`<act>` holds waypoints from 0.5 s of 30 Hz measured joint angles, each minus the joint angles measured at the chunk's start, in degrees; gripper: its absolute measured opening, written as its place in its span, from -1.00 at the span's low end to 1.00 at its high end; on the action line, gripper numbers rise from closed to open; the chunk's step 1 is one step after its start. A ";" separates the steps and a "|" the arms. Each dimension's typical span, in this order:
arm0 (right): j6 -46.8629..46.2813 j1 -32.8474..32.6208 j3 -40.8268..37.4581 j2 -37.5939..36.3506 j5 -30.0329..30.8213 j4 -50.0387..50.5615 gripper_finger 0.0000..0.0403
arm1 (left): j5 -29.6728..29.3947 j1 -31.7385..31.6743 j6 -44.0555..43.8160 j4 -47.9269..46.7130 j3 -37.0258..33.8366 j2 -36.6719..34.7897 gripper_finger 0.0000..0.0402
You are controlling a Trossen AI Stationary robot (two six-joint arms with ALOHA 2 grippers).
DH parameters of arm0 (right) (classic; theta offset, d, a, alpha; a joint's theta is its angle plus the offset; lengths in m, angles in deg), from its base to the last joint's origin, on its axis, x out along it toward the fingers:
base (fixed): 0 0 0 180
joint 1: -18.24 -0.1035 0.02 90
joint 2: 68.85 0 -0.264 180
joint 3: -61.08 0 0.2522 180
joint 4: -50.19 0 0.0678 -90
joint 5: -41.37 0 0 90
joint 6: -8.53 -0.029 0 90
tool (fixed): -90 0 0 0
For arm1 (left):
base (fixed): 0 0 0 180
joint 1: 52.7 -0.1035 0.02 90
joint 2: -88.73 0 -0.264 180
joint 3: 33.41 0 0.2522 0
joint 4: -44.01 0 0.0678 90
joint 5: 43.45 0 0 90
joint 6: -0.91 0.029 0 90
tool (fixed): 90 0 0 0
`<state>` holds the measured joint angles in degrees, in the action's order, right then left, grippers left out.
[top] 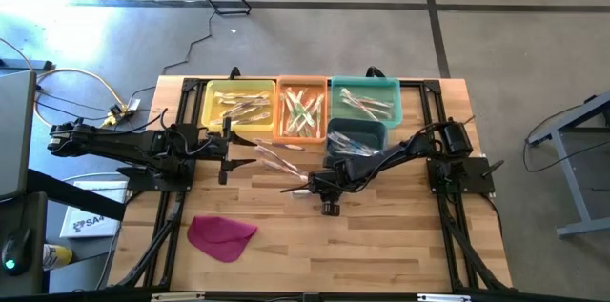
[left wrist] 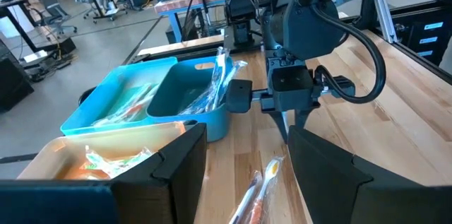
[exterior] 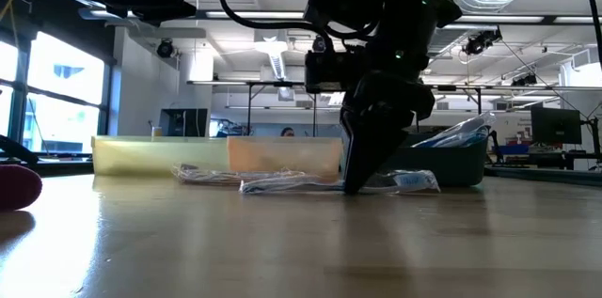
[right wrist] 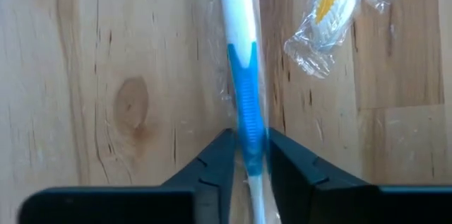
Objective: Pick & Place Toothbrushes
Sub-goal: Put the blue toothbrush into the dark blue bin
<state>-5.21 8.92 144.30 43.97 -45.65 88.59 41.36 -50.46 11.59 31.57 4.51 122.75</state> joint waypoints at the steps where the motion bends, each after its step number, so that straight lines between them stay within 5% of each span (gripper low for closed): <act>1: 0.00 0.00 0.00 0.00 -0.04 0.02 -0.69 | 0.00 0.00 0.00 0.00 -0.02 0.00 -0.04; 15: 0.02 -0.02 0.02 0.00 -0.32 0.22 -0.86 | 0.00 0.00 0.00 0.01 -0.02 0.00 -0.04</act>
<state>-5.19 8.90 144.32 43.97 -45.97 88.81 41.36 -50.46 11.59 31.58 4.49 122.75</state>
